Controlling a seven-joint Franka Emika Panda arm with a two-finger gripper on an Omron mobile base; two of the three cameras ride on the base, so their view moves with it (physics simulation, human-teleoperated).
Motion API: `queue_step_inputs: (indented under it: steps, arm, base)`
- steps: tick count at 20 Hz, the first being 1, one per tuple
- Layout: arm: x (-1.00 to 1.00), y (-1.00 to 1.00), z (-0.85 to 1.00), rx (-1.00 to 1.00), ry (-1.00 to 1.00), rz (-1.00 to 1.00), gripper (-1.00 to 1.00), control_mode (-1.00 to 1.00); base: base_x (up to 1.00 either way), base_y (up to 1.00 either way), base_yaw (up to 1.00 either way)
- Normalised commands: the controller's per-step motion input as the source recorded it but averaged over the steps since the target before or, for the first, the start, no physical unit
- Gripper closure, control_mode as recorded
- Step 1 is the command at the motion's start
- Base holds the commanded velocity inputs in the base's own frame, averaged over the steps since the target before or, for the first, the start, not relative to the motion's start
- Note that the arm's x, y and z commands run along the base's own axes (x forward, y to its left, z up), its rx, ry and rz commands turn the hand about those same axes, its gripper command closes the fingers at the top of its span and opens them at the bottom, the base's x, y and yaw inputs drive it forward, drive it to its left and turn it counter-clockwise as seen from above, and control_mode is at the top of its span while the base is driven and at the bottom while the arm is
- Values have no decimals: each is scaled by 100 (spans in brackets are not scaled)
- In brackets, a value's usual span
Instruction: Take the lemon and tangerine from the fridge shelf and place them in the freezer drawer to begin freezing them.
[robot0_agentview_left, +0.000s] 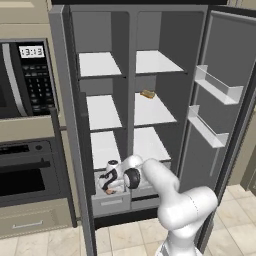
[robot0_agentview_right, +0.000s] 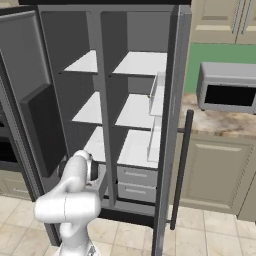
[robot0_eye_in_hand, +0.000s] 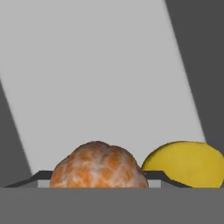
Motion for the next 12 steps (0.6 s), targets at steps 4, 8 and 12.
queue_step_inputs:
  steps: [4, 8, 12]
  arm:
    - [-3, 0, -52, 0, 4, 0, 100, -100]
    - [-39, 0, -67, -2, 3, 0, -100, -100]
    - [-37, 0, -41, 0, 0, 0, -100, -100]
  base:
    - [0, 0, 0]
    - [0, 0, 0]
    - [0, 0, 0]
